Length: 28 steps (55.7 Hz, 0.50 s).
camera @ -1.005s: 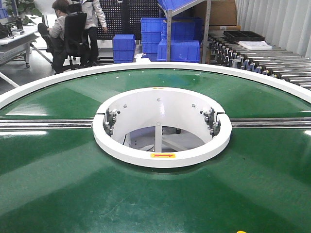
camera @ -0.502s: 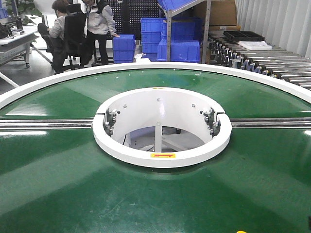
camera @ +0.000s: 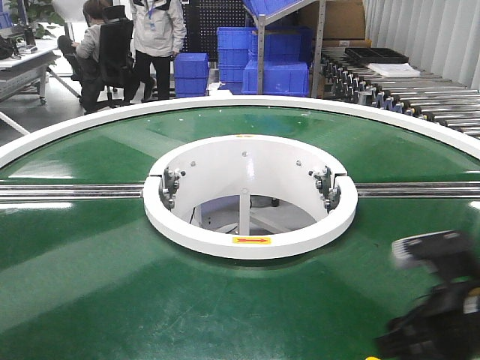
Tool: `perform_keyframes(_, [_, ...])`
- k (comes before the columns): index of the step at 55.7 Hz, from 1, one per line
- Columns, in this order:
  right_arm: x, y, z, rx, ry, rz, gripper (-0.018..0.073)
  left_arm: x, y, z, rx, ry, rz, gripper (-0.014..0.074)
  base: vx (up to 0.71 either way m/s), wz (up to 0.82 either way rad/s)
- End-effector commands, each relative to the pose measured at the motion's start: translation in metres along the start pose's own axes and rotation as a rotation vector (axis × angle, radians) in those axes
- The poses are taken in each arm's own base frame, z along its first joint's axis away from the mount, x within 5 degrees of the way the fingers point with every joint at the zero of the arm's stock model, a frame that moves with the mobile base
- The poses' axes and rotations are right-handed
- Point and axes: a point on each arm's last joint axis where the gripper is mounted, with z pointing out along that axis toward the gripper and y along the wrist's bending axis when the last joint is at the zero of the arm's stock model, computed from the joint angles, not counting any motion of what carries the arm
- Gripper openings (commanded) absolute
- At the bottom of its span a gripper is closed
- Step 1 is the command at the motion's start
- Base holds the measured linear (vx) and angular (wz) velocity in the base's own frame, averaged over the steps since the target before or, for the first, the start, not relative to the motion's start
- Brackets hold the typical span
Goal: Pick red and yellow blocks into blue bin
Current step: 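Close the right gripper on the yellow brick and lift it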
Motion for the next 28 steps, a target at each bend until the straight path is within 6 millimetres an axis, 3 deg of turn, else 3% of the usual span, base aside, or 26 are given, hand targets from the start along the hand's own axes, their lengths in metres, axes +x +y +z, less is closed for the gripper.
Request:
perform_keyframes(1, [-0.013,0.004,0.009,0.033,-0.043,0.069,0.0516,-0.016,0.002,-0.004,-0.016,-0.097,-0.012,0.0523,0.0,0.0])
perform_keyframes(9, [-0.011,0.007,0.038,0.042,0.032,0.114,0.0516,-0.016,0.002,-0.004,-0.016,-0.097,-0.012,0.0523,0.0,0.0])
perform_keyframes(19, [-0.015,0.009,0.056,0.018,0.007,0.133,0.0516,-0.016,0.002,-0.004,-0.016,-0.097,-0.012,0.0523,0.0,0.0])
perform_keyframes(28, [-0.013,0.008,0.078,0.034,0.108,0.163,0.0516,-0.016,0.003,-0.004,-0.016,-0.097,-0.011,0.0523,0.0,0.0])
